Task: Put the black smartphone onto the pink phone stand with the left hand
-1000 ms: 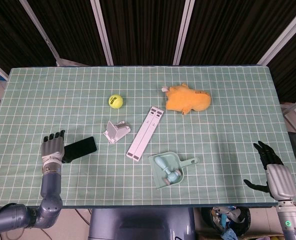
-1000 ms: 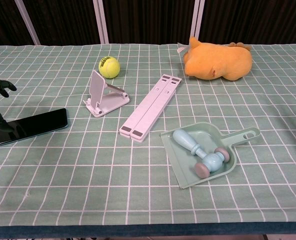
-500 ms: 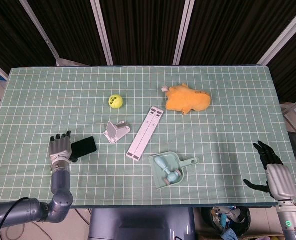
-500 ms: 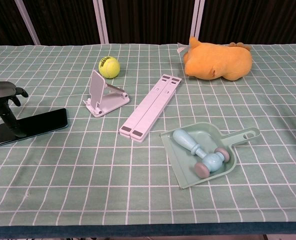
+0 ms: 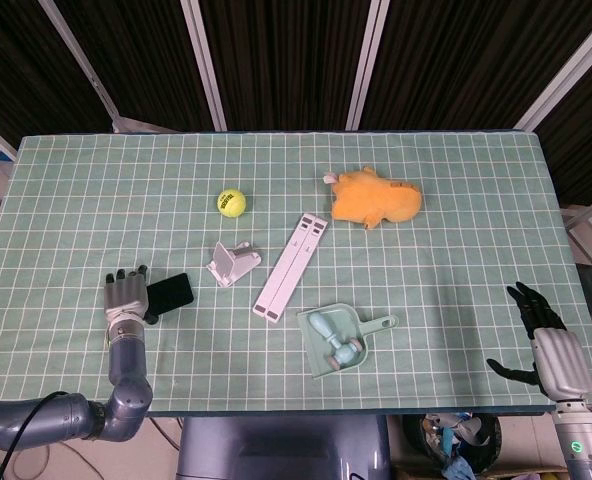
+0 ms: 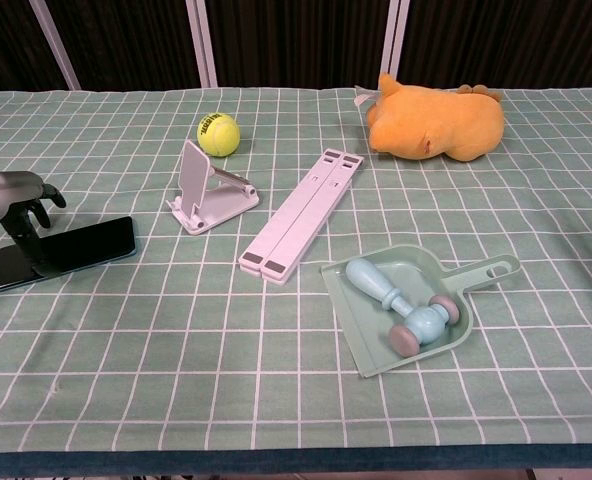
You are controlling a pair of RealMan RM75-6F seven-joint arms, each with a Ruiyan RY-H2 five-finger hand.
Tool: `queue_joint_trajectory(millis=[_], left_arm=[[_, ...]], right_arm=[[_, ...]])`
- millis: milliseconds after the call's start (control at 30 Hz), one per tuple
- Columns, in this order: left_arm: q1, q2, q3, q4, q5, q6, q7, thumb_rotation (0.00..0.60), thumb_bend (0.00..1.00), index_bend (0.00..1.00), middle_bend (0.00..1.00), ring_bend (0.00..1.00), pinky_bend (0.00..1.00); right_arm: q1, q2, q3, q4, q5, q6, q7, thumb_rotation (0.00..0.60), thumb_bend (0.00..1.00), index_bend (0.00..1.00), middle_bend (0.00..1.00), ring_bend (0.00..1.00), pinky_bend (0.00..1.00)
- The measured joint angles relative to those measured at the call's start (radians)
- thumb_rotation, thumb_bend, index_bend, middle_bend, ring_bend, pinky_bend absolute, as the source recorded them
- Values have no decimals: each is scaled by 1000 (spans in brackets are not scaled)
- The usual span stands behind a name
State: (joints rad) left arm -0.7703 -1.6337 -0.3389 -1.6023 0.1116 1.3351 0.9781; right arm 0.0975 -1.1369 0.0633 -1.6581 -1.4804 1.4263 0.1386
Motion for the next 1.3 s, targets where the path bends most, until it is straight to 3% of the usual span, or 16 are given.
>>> queue_joint_trajectory(millis=[267,1300], left_arm=[[-3,-8,4,7,8,-17,-10,600,195,161,242,0,0],[-22,-8,-14,-3,-35,-22,-14,600,260,190,226,0,0]], right_arm=[[0,0,-1,-1,-1,0,-2,600,120,0,0,0,185],[0,2,-1,-4,1,-3,-1,600,141,0,0,0,185]])
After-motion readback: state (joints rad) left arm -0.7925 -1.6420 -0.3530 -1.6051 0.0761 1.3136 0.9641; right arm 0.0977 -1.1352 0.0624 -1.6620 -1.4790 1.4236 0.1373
